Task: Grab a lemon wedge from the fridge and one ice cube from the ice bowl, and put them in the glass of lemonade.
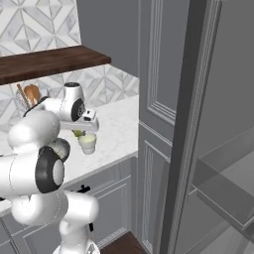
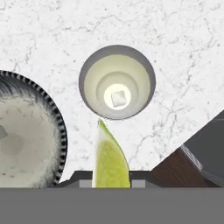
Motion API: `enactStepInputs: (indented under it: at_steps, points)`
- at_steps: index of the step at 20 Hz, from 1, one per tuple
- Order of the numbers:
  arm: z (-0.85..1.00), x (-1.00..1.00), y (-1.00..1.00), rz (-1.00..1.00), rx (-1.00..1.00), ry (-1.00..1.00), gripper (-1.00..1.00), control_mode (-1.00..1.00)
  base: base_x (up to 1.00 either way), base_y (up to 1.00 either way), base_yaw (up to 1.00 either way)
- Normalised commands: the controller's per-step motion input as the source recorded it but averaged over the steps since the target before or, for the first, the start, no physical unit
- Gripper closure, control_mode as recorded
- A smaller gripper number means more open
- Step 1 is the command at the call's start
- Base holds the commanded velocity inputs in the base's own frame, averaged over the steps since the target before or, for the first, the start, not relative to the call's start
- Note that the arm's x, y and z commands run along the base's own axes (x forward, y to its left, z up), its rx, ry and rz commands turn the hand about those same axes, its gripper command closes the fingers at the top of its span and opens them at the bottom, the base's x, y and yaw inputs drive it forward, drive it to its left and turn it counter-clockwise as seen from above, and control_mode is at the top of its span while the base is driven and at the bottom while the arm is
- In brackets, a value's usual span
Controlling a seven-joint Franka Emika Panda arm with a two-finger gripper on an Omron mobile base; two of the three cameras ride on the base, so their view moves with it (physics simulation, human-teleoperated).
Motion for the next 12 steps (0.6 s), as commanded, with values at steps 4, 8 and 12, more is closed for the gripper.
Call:
enactStepInputs:
  at_steps: [4,8,12]
  points:
    - [-0.06,0.39,0.07,0.0,0.0,0.0,1.0,-1.0,0.0,0.0,0.0]
    - [-0.02,0.32,0.01,0.0,0.0,0.0,1.0,-1.0,0.0,0.0,0.0]
    - [-0.01,0.18,0.0,0.0,0.0,0.0,1.0,-1.0,0.0,0.0,0.0]
